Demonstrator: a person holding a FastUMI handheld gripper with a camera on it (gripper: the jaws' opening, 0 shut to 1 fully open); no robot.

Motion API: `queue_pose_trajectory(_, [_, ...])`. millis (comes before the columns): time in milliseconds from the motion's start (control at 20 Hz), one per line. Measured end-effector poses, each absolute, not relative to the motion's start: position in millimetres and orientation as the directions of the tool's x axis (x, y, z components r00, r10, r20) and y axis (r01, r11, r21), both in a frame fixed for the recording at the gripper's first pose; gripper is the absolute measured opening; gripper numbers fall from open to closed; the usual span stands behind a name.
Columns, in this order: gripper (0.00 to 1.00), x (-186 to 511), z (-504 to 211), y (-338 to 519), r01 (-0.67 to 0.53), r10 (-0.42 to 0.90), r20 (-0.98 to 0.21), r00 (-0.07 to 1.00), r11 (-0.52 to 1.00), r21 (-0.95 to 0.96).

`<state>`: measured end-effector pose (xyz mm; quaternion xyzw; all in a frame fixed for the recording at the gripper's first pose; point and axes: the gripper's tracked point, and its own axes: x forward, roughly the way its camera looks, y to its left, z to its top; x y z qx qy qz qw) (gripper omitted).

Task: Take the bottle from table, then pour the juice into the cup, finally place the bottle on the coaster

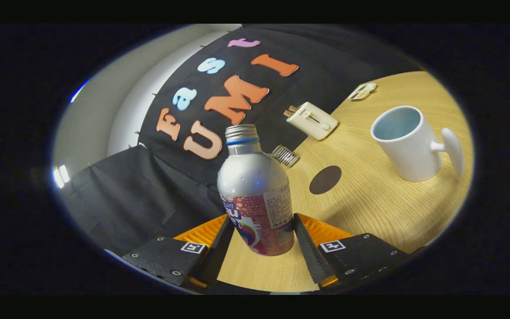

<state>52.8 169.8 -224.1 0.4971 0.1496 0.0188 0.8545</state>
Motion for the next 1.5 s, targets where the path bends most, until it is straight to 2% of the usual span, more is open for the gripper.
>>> queue_pose_trajectory(300, [0.78,52,-228,159,0.146,0.193,-0.242,0.951,0.408,0.901])
queue_pose_trajectory(750, [0.78,52,-219,145,0.166,0.226,-0.201,0.953,0.165,0.972])
queue_pose_trajectory(1500, [0.78,52,-213,131,0.171,0.247,-0.124,0.961,-0.179,0.969])
